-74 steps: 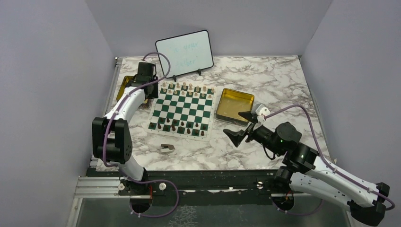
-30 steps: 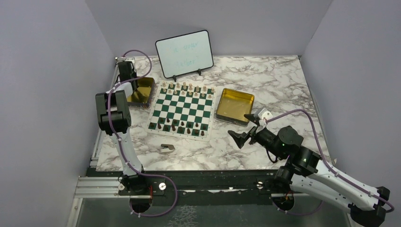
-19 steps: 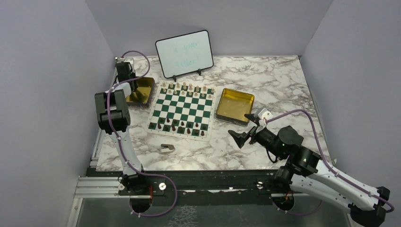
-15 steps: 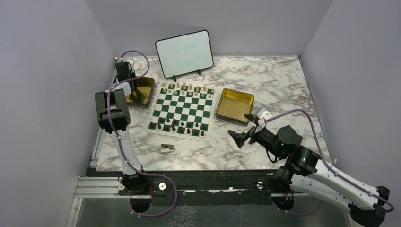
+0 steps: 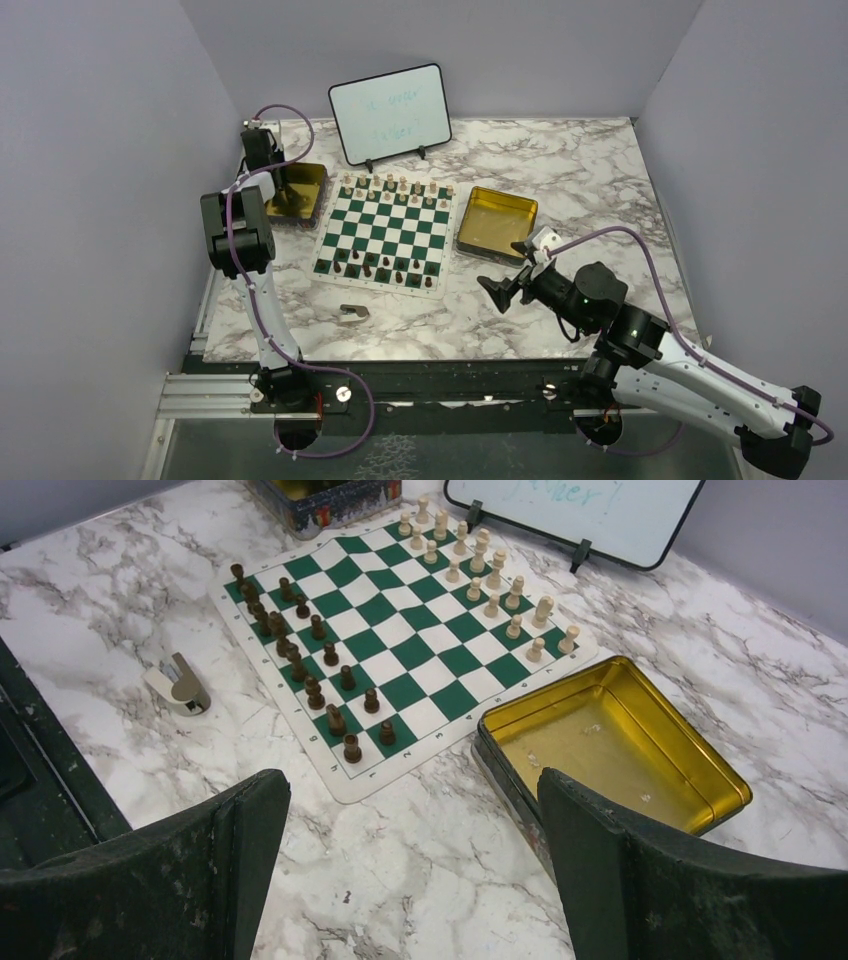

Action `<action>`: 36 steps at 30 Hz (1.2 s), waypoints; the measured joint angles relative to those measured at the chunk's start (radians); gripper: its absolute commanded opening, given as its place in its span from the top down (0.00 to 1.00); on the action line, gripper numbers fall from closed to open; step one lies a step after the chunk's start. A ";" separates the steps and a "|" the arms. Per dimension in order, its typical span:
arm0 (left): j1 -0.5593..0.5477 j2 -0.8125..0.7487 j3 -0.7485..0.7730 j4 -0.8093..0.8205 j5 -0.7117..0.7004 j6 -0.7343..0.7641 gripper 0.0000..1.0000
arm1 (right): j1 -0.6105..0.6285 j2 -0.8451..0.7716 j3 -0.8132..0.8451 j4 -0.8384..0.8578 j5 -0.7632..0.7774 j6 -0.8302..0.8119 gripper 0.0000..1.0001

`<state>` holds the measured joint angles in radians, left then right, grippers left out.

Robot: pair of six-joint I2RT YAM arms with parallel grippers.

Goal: Set up the chess pieces on the board
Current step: Pick up the chess piece from the storage box.

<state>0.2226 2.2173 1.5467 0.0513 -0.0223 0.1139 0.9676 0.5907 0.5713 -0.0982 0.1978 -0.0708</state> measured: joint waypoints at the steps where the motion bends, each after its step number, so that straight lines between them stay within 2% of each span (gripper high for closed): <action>1: 0.001 0.003 0.002 0.005 0.009 0.000 0.73 | 0.000 0.005 0.000 0.000 0.000 0.000 0.00; 17: 0.012 0.010 0.011 0.002 0.063 -0.025 0.92 | 0.000 0.010 0.001 0.000 0.000 0.001 0.00; 27: 0.012 -0.059 0.010 -0.101 0.059 -0.090 0.94 | 0.000 0.007 0.019 -0.001 0.000 0.018 0.00; 36: 0.012 -0.126 0.034 -0.288 0.074 -0.193 0.95 | 0.000 -0.025 0.028 -0.009 0.004 0.071 0.00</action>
<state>0.2348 2.0914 1.5803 -0.2367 0.0513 -0.0795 0.9676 0.5659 0.5995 -0.1074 0.2016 0.0002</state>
